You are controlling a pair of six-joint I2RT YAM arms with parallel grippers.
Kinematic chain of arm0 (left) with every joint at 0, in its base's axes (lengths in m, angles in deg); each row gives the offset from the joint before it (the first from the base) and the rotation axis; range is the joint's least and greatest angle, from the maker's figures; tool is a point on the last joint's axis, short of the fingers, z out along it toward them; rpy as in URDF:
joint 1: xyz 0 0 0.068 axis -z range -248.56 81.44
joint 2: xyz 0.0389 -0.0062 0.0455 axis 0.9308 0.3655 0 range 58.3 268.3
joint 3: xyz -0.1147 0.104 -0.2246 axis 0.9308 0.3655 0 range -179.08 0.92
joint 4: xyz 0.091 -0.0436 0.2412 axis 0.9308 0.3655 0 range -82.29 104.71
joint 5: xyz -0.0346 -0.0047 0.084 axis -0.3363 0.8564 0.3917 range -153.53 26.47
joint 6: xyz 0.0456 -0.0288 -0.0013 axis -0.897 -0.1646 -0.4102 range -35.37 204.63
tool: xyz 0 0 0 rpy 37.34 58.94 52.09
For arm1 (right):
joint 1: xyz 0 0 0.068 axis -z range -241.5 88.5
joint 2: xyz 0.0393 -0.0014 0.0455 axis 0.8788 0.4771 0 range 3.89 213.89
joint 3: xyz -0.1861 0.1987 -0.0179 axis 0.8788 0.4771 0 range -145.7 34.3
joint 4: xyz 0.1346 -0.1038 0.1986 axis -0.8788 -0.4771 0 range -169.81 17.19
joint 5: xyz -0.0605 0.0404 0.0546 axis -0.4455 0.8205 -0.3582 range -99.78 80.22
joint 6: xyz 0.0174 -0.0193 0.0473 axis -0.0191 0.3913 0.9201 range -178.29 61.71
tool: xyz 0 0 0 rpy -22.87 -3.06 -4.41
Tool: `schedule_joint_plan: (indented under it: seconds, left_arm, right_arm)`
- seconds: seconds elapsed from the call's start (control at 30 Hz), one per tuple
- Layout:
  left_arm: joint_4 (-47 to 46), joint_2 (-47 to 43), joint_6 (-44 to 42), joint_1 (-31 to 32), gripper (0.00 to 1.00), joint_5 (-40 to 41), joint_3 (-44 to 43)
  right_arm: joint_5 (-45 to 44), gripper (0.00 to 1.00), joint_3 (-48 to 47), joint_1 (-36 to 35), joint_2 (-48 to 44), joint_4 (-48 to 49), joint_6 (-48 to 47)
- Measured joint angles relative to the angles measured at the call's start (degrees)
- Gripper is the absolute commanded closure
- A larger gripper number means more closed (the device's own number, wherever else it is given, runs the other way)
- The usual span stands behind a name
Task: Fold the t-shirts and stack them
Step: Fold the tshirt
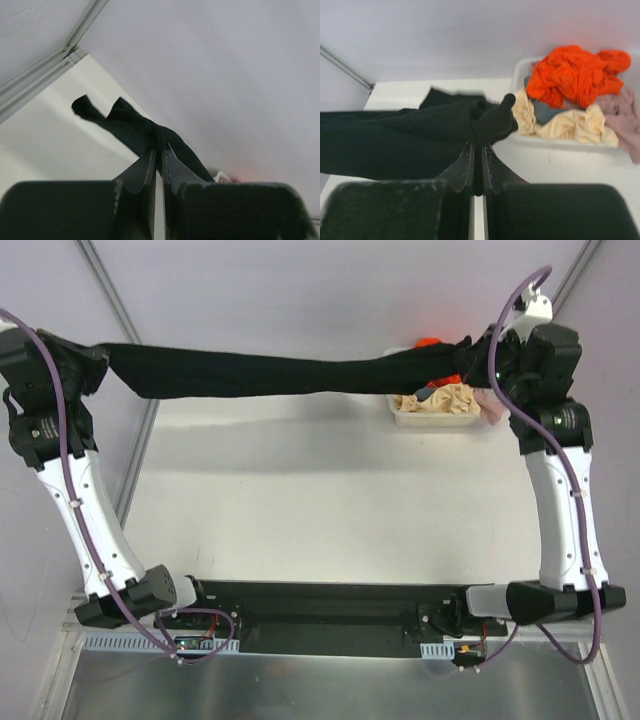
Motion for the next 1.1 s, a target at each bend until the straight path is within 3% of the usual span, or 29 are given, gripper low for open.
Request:
schedule_joint_plan:
  seconds: [0.1, 0.27, 0.37, 0.57, 0.7, 0.8, 0.87, 1.07, 1.1]
  left_arm:
    - [-1.66, -6.38, -0.44, -0.35, 1.0, 1.4, 11.13]
    - [-4.37, -18.08, 0.63, -0.35, 1.0, 3.48, 41.27]
    - [-4.35, -20.74, 3.02, -0.35, 1.0, 4.81, 58.47]
    - [-1.33, -27.32, 6.97, -0.35, 1.0, 5.75, 80.56]
    - [0.61, -34.99, 10.4, -0.33, 1.0, 7.87, 85.48]
    - [4.24, -37.81, 13.03, -0.35, 0.93, 12.04, 86.6]
    - [6.21, -37.94, 14.34, -0.33, 0.88, 14.62, 86.58]
    - [11.28, -35.28, 17.29, -0.35, 0.86, 19.8, 85.07]
    - [11.63, -34.56, 17.46, -0.35, 0.79, 20.37, 84.35]
  right_arm:
    - [1.49, 0.99, 11.17, 0.07, -7.23, 2.03, 0.07]
    - [3.08, 0.99, 34.73, 0.07, -17.07, 6.14, 3.96]
    - [3.23, 1.0, 48.24, 0.07, -18.84, 6.82, 7.61]
    - [3.89, 0.99, 59.49, 0.07, -17.9, 1.29, 10.4]
    - [2.75, 0.99, 61.29, 0.07, -18.62, -2.05, 11.06]
    - [1.38, 0.99, 61.64, 0.07, -19.02, -4.17, 11.37]
    - [-0.09, 0.99, 61.64, 0.07, -19.41, -5.7, 11.5]
    - [-6.34, 0.95, 61.48, 0.07, -20.15, -12.26, 11.8]
    - [-7.17, 0.93, 61.42, 0.07, -20.15, -13.44, 11.96]
